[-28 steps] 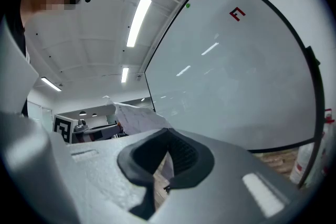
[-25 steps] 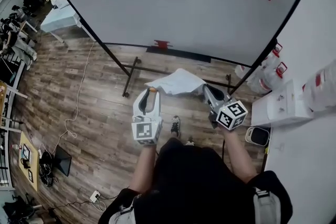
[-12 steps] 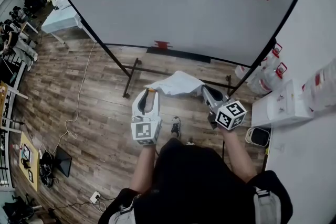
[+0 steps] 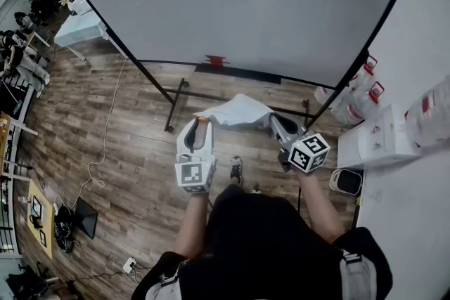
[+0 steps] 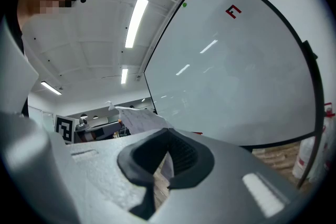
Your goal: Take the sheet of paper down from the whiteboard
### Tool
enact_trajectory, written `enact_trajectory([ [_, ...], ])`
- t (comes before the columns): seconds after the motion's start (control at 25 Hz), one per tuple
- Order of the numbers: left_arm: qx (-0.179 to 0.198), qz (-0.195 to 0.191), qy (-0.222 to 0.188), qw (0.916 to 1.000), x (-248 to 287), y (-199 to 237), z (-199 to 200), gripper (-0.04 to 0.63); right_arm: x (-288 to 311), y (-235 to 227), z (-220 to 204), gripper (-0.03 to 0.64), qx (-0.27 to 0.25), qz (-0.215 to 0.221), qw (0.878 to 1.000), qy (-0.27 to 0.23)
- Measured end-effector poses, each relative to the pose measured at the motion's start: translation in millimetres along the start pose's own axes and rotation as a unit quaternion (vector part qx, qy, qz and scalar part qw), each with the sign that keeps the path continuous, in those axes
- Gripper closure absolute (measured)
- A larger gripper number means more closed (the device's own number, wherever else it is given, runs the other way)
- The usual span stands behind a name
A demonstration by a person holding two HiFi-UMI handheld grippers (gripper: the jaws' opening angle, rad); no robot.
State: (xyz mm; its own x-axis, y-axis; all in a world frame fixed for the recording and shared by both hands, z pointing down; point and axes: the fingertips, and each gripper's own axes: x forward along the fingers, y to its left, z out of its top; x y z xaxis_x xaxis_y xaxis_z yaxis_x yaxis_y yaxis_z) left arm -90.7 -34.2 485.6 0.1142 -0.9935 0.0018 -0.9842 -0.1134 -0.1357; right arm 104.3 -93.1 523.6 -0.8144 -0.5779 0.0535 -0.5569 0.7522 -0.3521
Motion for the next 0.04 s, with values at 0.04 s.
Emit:
enact_trajectory([
  [0.04, 0.000, -0.001, 0.000, 1.0000, 0.3, 0.1, -0.3, 0.462, 0.4, 0.1, -0.1, 0.614, 0.001, 0.000, 1.000, 0.000],
])
